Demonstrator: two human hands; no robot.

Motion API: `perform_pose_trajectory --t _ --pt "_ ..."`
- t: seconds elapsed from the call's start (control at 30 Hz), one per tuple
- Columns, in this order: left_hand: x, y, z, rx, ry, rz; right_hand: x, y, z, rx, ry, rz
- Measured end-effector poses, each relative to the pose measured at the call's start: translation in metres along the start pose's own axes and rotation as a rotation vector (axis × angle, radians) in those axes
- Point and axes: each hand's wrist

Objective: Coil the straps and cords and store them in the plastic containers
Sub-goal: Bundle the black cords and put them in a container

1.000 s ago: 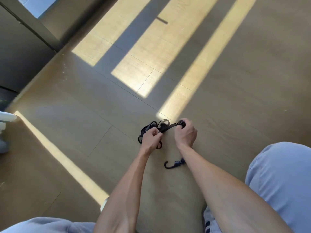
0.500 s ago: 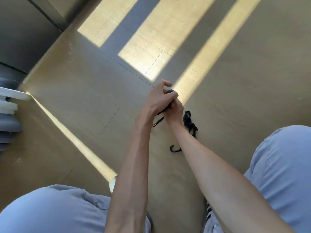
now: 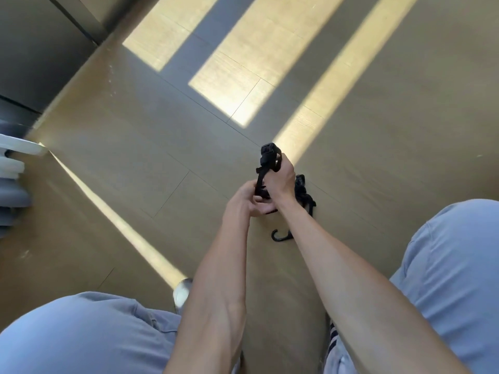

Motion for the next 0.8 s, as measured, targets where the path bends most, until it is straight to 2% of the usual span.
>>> perform_pose_trajectory --t 0.1,0.17,0.23,0.27,0.37,0.43,0.57,0.67,0.73,0.8 --pt "0.006 0.000 -0.002 -0.186 -0.075 -0.066 -0.006 -0.010 0.001 -0.130 -0.090 0.010" --pt "0.006 -0.001 0.001 -0.238 -0.098 -0.157 -0.009 -0.021 0.001 -0.301 -0.158 0.020" --pt "0.005 -0.005 0.008 -0.265 -0.114 -0.295 -0.011 -0.030 0.006 -0.354 -0.184 -0.006" --pt "0.006 -0.008 0.014 -0.296 -0.127 -0.362 -0.011 -0.033 0.010 -0.357 -0.170 -0.031" --pt "0.003 -0.027 0.034 -0.553 -0.160 -0.377 -0.007 -0.045 0.023 -0.471 -0.055 -0.058" --pt "0.000 -0.040 0.040 -0.588 -0.195 -0.402 -0.008 -0.052 0.029 -0.463 0.038 -0.108" --pt "-0.011 -0.050 0.048 -0.600 -0.148 -0.460 -0.017 -0.059 0.037 -0.112 0.134 -0.396" --pt "-0.013 -0.056 0.048 -0.493 -0.171 -0.526 -0.019 -0.064 0.042 0.175 0.297 -0.579" --pt "-0.007 -0.058 0.050 -0.376 -0.279 -0.559 -0.018 -0.067 0.042 0.173 0.248 -0.622" --pt "-0.001 -0.056 0.053 -0.189 -0.485 -0.563 -0.015 -0.072 0.042 -0.098 0.030 -0.584"
Point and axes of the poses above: each hand's wrist, its own x-axis towards the middle knuckle, its own z-axis out of the back of the hand, y = z × x, and after that the axes turned 6 degrees about -z, right-handed
